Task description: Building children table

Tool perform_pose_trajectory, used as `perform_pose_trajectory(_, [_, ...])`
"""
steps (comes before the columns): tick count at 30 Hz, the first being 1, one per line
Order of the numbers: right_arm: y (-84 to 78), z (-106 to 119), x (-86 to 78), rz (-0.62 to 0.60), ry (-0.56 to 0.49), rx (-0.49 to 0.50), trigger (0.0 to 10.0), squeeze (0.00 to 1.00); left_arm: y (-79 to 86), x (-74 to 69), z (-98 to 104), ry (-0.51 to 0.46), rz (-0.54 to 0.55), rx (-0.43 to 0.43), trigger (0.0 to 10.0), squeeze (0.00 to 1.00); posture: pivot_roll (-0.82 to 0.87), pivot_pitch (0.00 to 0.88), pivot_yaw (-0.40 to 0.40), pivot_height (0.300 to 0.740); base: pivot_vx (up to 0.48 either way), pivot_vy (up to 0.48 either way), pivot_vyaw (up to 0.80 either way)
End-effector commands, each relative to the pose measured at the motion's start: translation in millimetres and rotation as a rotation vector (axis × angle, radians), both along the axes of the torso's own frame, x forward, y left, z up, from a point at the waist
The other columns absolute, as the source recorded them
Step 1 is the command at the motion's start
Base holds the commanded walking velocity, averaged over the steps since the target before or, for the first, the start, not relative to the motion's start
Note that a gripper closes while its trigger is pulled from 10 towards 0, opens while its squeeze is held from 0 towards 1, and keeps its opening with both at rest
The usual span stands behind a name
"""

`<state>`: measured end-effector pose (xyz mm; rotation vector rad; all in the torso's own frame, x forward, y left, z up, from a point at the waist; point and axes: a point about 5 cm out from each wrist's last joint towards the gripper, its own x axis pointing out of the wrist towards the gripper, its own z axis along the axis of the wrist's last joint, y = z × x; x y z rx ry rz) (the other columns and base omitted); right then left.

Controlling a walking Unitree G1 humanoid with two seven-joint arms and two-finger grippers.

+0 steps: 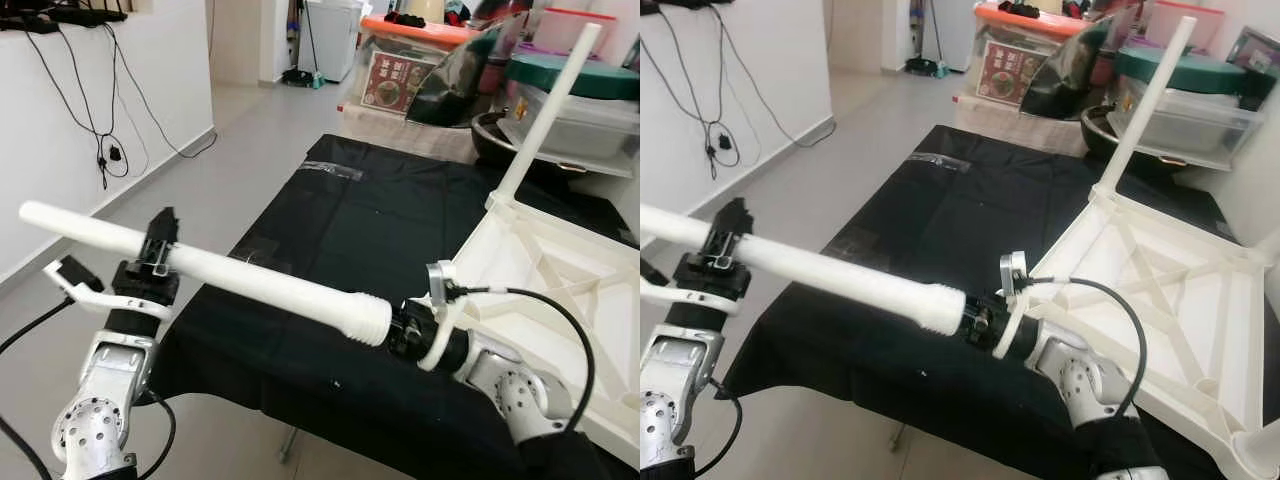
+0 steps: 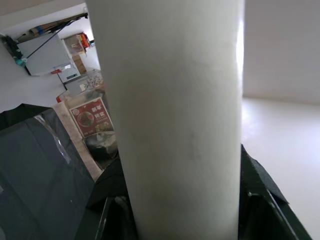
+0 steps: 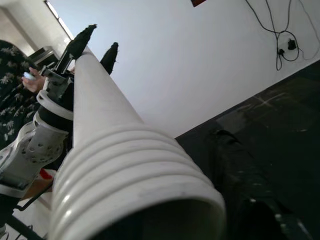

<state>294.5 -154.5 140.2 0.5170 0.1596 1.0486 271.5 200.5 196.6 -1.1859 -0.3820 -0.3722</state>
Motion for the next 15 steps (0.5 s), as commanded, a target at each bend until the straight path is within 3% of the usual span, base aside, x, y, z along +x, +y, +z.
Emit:
perform_pose_trajectory(1, [-7.8, 9, 5.9, -0.066, -0.038, 0.001, 10.0, 1.0, -5.6, -1.1, 0, 0.006, -0.017, 0.035, 0.0, 0.0, 0.09, 0.0, -0.121, 0.74, 0.0, 0.0, 0.0])
perform_pose_trajectory(6, [-12.2, 8, 5.2, -0.092, -0.035, 0.001, 10.0, 1.0, 1.0, -0.9, 5, -0.004, 0.016, 0.031, 0.0, 0.0, 0.08, 0.0, -0.118, 0.74, 0.0, 0.0, 0.0])
perform_pose_trajectory(9, [-26.2, 0, 3.0, -0.159, -0.001, -0.005, 10.0, 1.0, 22.7, 0.0, 14, -0.016, 0.104, 0.012, 0.0, 0.0, 0.08, 0.0, -0.123, 0.74, 0.0, 0.0, 0.0])
perform_pose_trajectory(11, [-26.2, 0, 3.0, -0.159, -0.001, -0.005, 10.0, 1.0, 22.7, 0.0, 14, -0.016, 0.104, 0.012, 0.0, 0.0, 0.08, 0.0, -0.123, 0.74, 0.0, 0.0, 0.0])
perform_pose_trajectory(12, [-35.9, -7, 4.1, -0.205, 0.015, -0.039, 10.0, 1.0, 28.5, 0.4, 17, -0.026, 0.124, 0.018, 0.0, 0.0, 0.08, 0.0, -0.123, 0.74, 0.0, 0.0, 0.0])
perform_pose_trajectory(14, [-35.9, -7, 4.1, -0.205, 0.015, -0.039, 10.0, 1.0, 28.5, 0.4, 17, -0.026, 0.124, 0.018, 0.0, 0.0, 0.08, 0.0, -0.123, 0.74, 0.0, 0.0, 0.0])
perform_pose_trajectory(15, [-44.6, -12, 5.3, -0.242, 0.028, -0.063, 10.0, 1.0, 32.4, 0.9, 20, -0.034, 0.138, 0.022, 0.0, 0.0, 0.08, 0.0, -0.121, 0.74, 0.0, 0.0, 0.0])
